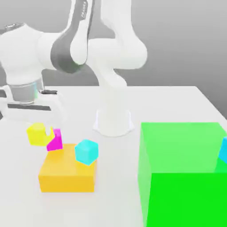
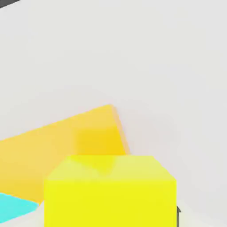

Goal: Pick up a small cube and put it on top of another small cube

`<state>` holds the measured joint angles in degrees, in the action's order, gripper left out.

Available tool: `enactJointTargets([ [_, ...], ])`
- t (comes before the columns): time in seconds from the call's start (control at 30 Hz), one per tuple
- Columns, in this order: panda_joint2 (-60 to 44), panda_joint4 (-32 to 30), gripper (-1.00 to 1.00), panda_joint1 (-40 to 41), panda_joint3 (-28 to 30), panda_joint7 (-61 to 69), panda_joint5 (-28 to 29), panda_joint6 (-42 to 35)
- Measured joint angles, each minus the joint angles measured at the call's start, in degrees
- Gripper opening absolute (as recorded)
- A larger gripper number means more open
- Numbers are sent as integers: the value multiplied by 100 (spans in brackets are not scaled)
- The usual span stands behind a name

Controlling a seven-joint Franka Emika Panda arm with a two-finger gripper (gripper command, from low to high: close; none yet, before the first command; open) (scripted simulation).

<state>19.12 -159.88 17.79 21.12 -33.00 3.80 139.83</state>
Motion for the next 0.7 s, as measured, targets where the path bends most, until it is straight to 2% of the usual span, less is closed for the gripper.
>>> enactJointTargets([
  [0.23, 1413, -814, -100, 1028, -517, -1148, 697, -494],
  [0.3, 1331, -962, -100, 1144, -557, -1272, 778, -252],
  [0.47, 426, -1205, -100, 1164, -472, -1300, 847, 897],
  [0.5, 313, -1230, 100, 1164, -461, -1299, 854, 1035],
  [0.7, 257, -1243, 100, 1166, -456, -1301, 861, 1104],
])
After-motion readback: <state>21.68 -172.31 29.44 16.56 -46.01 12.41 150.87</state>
